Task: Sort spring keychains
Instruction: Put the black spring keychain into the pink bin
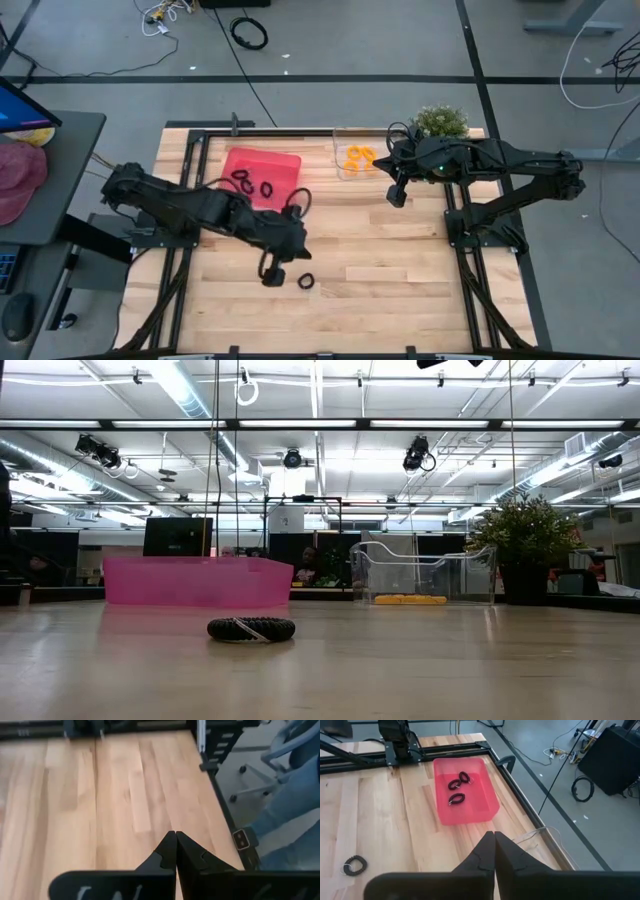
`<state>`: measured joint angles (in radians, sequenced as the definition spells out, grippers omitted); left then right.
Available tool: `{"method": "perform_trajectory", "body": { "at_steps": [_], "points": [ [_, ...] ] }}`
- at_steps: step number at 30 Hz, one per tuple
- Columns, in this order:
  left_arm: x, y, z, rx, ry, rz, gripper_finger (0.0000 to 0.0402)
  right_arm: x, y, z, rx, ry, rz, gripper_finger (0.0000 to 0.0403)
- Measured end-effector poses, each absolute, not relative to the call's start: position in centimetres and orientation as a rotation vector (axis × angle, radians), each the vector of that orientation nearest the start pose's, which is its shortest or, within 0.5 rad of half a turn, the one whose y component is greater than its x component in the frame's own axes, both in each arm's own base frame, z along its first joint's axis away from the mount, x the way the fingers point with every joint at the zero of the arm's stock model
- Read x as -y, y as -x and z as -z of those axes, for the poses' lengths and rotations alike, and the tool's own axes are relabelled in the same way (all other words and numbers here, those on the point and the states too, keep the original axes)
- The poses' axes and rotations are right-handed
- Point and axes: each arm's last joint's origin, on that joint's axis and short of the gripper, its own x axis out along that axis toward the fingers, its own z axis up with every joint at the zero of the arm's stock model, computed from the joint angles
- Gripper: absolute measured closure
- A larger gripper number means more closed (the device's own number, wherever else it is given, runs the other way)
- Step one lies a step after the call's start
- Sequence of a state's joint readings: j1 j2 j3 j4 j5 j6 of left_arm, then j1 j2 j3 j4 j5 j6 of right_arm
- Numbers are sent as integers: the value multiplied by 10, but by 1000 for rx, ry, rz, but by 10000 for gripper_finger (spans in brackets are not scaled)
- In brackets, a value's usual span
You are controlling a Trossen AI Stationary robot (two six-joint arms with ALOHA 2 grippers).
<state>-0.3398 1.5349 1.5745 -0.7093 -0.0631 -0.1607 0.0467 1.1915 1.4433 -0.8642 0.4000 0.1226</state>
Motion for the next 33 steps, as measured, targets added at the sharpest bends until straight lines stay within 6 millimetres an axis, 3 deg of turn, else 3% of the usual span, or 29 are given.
{"method": "perform_trajectory", "body": {
  "at_steps": [8, 14, 23, 33],
  "points": [
    [107, -315, -348, -904, 140, 88, 388, 1, -221, -413, -591, 22, 378, 396],
    [108, -323, -330, -995, 145, 65, 318, 1, -221, -412, -593, 22, 378, 395],
    [111, -344, -297, -1066, -2, 13, 219, 1, -221, -412, -601, 24, 378, 395],
    [122, -367, -241, -1225, -18, -11, 204, 1, -220, -411, -607, 26, 378, 395]
  ]
}}
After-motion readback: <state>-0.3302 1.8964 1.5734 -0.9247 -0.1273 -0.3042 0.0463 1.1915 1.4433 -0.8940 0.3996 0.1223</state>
